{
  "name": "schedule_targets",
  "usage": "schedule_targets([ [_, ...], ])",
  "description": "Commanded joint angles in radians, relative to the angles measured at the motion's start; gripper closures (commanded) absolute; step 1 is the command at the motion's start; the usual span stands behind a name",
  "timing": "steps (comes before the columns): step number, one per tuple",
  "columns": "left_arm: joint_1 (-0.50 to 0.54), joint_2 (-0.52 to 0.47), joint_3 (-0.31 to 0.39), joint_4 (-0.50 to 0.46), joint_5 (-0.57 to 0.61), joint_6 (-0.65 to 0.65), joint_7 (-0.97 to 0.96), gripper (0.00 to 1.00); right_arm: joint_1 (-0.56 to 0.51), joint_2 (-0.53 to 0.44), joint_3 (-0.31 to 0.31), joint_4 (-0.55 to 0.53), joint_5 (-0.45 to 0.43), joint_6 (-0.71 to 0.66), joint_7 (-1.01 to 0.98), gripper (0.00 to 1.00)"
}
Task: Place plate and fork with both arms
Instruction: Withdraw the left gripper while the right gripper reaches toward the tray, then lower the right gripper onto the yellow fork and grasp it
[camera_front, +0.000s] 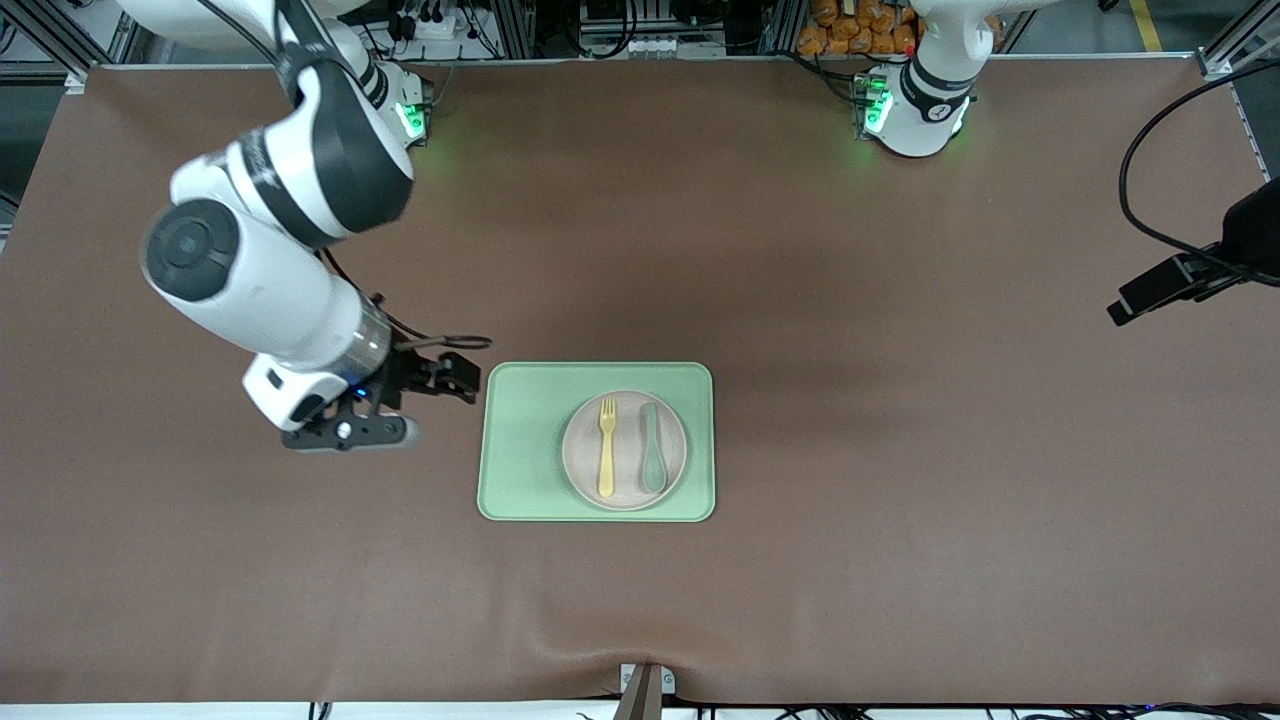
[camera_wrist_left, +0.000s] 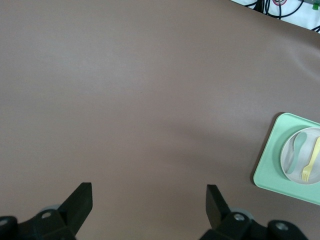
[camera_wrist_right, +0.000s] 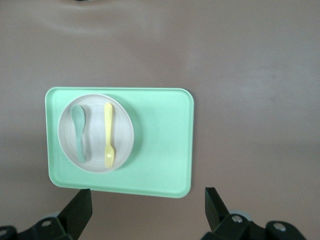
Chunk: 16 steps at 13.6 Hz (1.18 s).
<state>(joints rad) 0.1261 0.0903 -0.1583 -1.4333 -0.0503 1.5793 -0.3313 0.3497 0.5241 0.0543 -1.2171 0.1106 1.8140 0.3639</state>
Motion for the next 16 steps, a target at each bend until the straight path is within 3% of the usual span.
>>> schedule_targets([
  [1,0.004,-0.047,-0.010,-0.053,0.021,0.002,0.015,0.00,0.046,0.141,-0.013,0.146,-0.003,0.042,0.067,0.00],
  [9,0.003,-0.046,-0.013,-0.053,0.021,0.002,0.031,0.00,0.137,0.365,-0.014,0.146,-0.080,0.318,0.117,0.01],
  [13,0.003,-0.046,-0.017,-0.059,0.021,-0.004,0.031,0.00,0.169,0.430,-0.014,0.151,-0.078,0.380,0.154,0.20],
  [16,0.001,-0.047,-0.018,-0.061,0.021,-0.005,0.031,0.00,0.198,0.442,-0.016,0.145,-0.097,0.375,0.201,0.27],
])
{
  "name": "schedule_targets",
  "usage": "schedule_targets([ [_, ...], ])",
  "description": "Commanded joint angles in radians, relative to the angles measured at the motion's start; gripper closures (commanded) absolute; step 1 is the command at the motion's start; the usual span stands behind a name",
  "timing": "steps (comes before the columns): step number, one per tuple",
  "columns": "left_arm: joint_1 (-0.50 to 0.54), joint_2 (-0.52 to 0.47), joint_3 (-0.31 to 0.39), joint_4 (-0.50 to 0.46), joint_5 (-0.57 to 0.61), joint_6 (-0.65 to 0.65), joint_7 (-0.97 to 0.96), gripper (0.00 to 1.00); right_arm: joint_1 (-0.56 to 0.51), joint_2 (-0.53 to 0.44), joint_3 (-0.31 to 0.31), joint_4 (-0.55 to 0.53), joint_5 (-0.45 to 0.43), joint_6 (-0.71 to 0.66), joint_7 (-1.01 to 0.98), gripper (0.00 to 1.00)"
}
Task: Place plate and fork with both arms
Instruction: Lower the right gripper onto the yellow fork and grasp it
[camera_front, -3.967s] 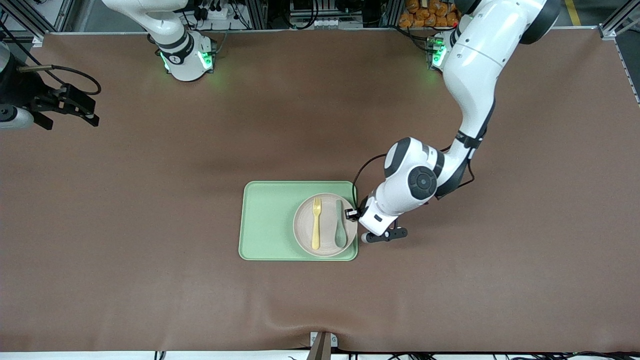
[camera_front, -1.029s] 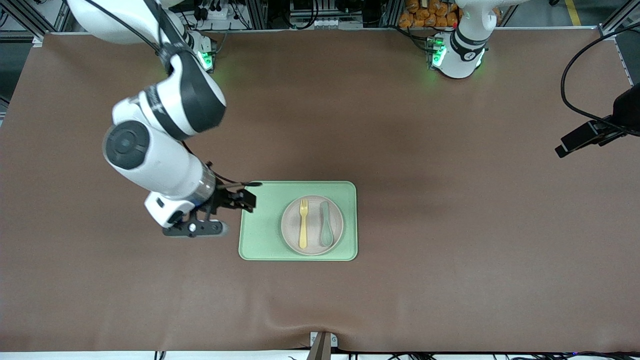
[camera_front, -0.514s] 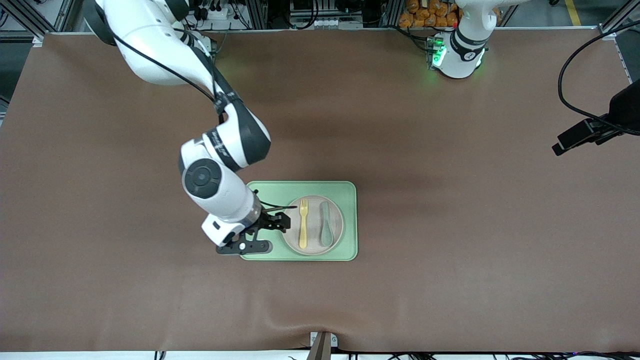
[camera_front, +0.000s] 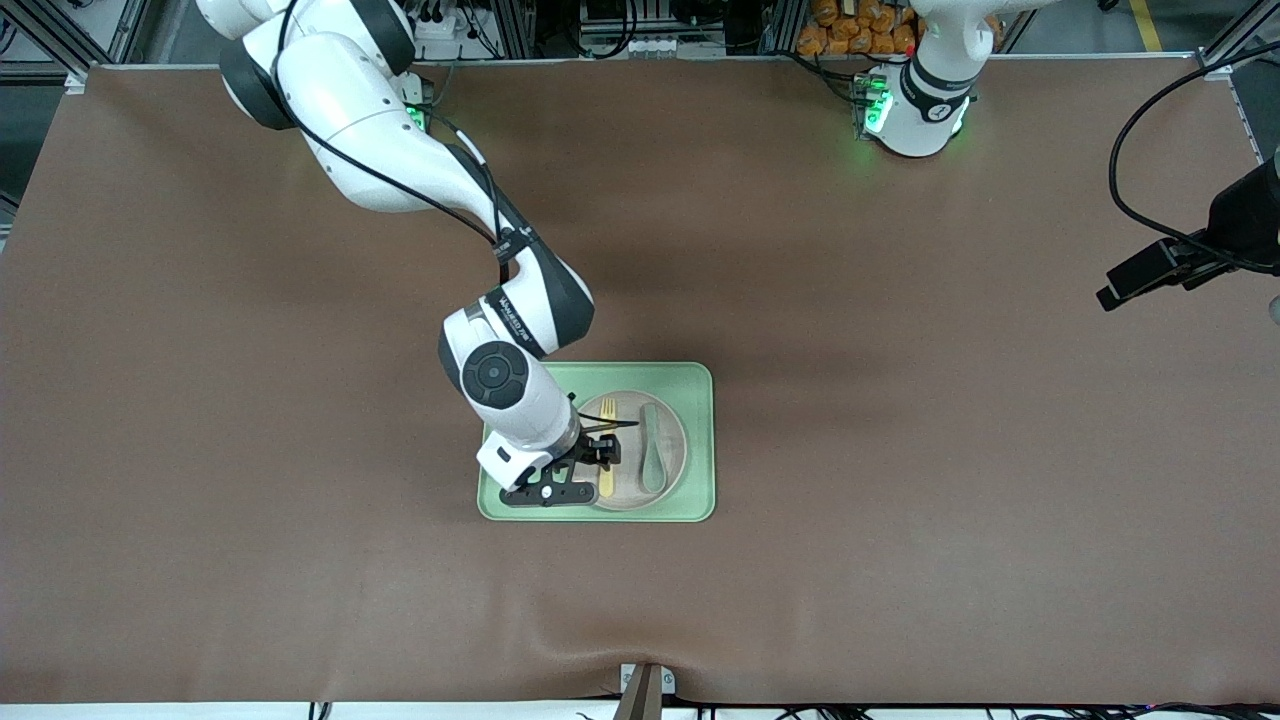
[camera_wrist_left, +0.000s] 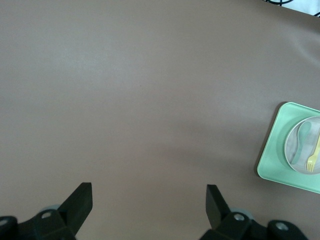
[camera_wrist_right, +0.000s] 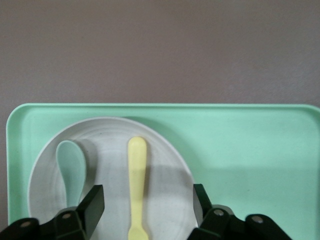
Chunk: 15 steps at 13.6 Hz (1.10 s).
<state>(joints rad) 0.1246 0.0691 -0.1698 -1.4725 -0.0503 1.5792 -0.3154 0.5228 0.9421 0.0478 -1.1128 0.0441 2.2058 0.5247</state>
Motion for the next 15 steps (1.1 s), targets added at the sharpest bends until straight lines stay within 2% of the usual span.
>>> schedule_targets([
  [1,0.003,-0.026,-0.007,-0.022,0.021,-0.005,0.013,0.00,0.028,0.033,-0.009,0.041,-0.059,-0.017,0.041,0.27],
  [4,0.003,-0.026,-0.007,-0.022,0.021,-0.005,0.015,0.00,0.036,0.052,-0.008,0.031,-0.127,-0.017,0.041,0.33],
  [15,0.003,-0.028,-0.007,-0.026,0.021,-0.007,0.013,0.00,0.049,0.075,-0.006,0.033,-0.122,-0.011,0.089,0.42],
])
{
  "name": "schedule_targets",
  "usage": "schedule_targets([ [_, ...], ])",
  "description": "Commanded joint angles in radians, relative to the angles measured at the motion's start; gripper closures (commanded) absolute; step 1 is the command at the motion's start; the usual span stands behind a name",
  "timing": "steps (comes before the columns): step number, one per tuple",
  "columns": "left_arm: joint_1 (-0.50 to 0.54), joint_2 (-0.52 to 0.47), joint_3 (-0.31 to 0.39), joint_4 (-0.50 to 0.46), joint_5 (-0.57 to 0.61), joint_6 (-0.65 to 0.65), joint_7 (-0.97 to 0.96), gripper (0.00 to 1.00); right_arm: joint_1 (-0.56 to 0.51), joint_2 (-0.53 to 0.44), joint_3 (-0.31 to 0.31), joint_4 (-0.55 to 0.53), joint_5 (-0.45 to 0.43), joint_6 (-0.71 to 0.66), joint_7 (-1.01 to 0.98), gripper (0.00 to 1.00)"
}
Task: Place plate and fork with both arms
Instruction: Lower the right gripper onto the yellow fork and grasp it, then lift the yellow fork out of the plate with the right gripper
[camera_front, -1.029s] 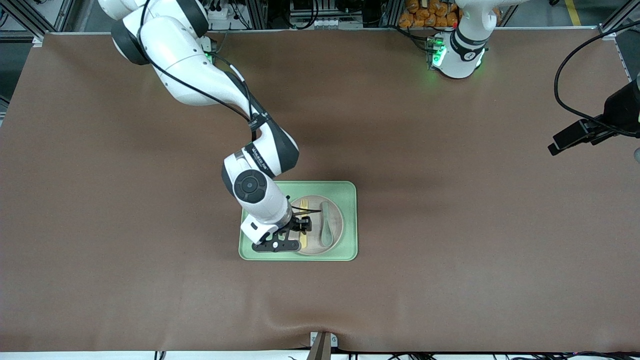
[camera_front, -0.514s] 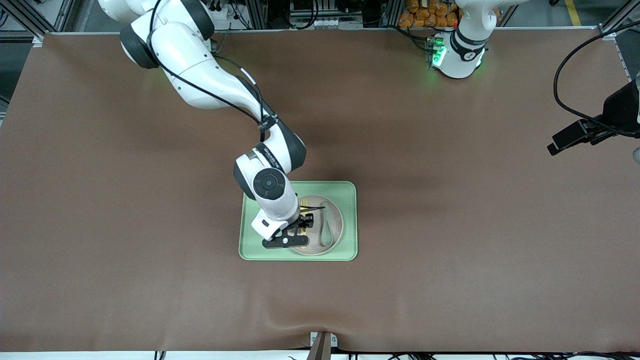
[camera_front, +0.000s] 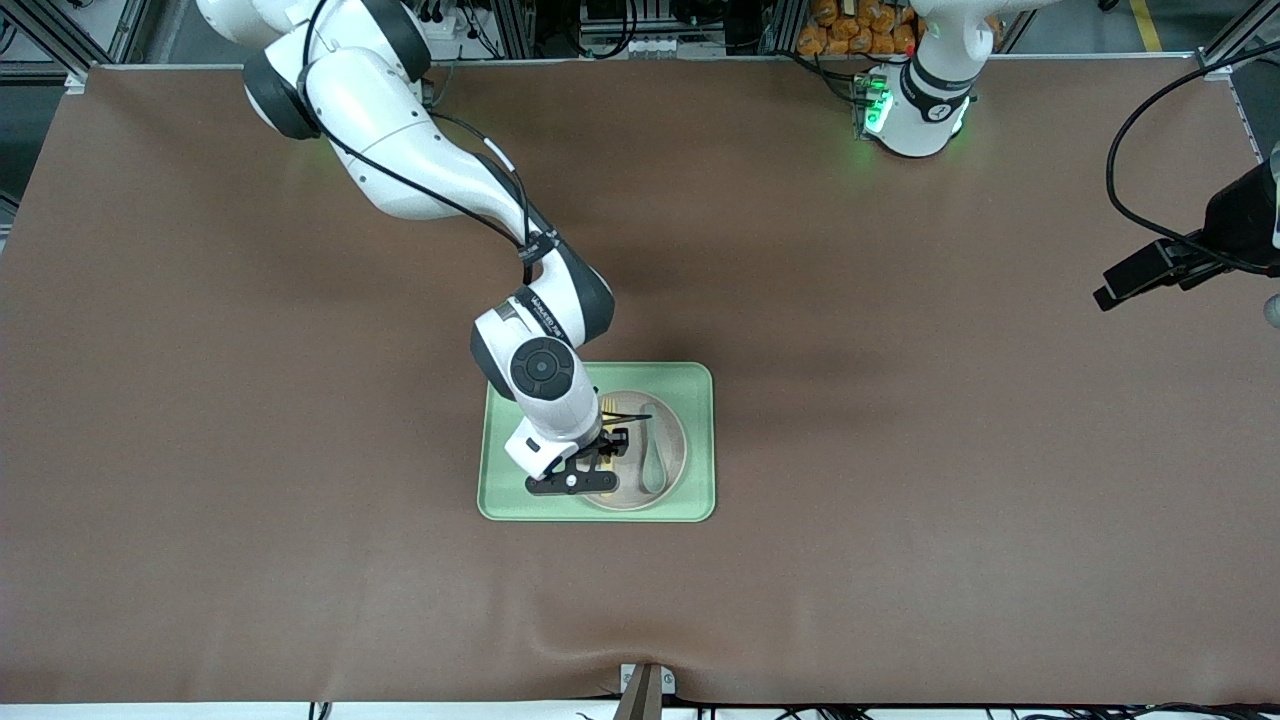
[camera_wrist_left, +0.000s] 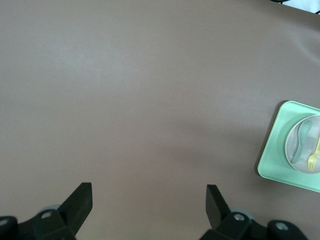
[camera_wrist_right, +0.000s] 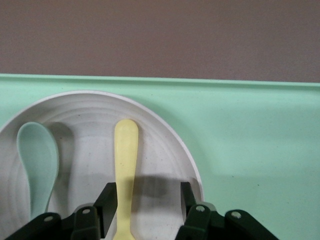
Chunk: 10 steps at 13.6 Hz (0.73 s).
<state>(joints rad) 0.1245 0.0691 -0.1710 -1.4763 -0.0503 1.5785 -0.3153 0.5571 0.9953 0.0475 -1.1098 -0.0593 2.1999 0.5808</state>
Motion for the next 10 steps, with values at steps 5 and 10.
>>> schedule_targets([
  [5,0.001,-0.021,-0.005,-0.021,0.021,-0.002,0.013,0.00,0.030,0.039,-0.006,0.030,-0.019,0.004,0.060,0.44],
  [10,0.003,-0.021,-0.005,-0.016,0.021,0.011,0.013,0.00,0.035,0.045,-0.006,0.030,-0.019,0.004,0.067,0.53],
])
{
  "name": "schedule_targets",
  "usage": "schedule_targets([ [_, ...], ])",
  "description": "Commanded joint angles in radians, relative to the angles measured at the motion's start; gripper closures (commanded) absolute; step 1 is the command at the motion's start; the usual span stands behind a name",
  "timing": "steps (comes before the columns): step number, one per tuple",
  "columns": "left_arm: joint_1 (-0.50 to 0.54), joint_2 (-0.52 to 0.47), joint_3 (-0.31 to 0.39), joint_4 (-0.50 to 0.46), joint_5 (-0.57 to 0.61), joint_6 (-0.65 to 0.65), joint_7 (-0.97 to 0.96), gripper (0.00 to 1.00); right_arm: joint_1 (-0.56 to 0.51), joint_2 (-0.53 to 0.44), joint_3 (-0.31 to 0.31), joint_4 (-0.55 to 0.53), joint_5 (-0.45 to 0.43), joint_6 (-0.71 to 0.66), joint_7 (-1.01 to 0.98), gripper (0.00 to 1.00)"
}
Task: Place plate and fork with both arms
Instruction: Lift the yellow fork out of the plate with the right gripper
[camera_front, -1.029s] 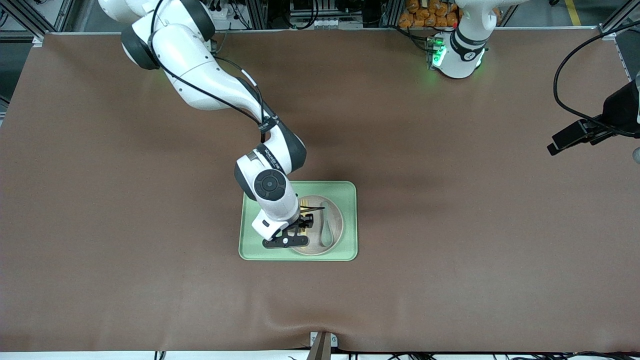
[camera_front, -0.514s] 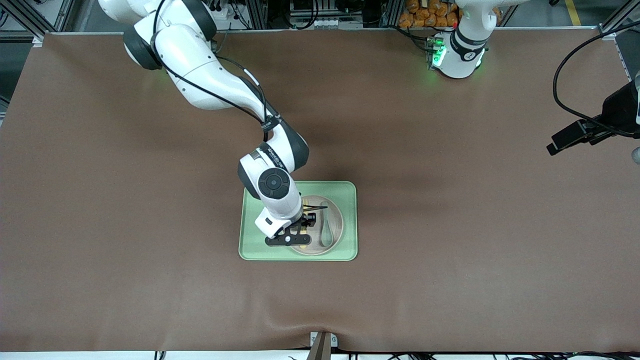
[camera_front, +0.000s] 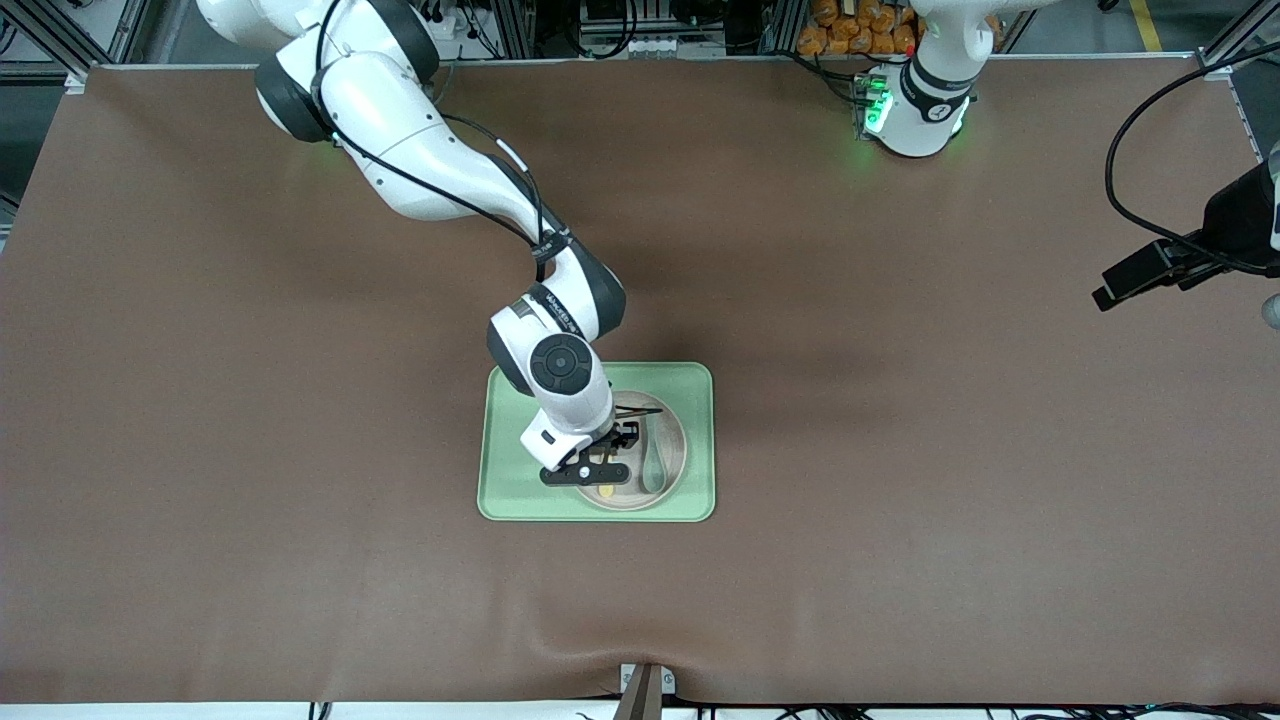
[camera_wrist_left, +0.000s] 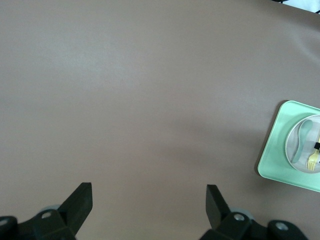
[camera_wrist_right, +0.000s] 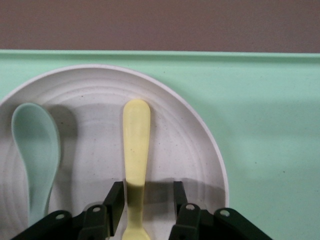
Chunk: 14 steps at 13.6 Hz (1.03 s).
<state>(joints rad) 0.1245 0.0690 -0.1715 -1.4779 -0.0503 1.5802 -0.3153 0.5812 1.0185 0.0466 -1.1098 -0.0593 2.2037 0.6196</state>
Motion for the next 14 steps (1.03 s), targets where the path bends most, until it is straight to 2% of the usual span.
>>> schedule_targets([
  [1,0.003,-0.021,-0.005,-0.015,0.021,0.011,0.013,0.00,0.011,0.025,-0.005,0.030,-0.019,0.001,0.029,0.53],
  [2,0.004,-0.021,-0.005,-0.018,0.021,0.011,0.013,0.00,0.011,0.025,-0.005,0.030,-0.019,0.001,0.028,0.59],
  [4,0.003,-0.021,-0.005,-0.018,0.021,0.011,0.013,0.00,0.011,0.025,-0.005,0.031,-0.019,0.001,0.029,0.85],
  [6,0.003,-0.021,-0.006,-0.018,0.021,0.011,0.013,0.00,0.011,0.023,-0.005,0.038,-0.017,-0.001,0.054,0.94],
  [9,0.003,-0.025,-0.006,-0.018,0.021,0.004,0.013,0.00,0.005,0.015,0.007,0.044,-0.005,-0.021,0.077,1.00],
  [12,0.003,-0.026,-0.006,-0.019,0.021,0.001,0.013,0.00,-0.004,-0.006,0.010,0.051,0.050,-0.047,0.078,1.00],
  [14,0.003,-0.026,-0.006,-0.019,0.021,0.001,0.013,0.00,-0.032,-0.032,0.010,0.051,0.125,-0.052,0.075,1.00],
])
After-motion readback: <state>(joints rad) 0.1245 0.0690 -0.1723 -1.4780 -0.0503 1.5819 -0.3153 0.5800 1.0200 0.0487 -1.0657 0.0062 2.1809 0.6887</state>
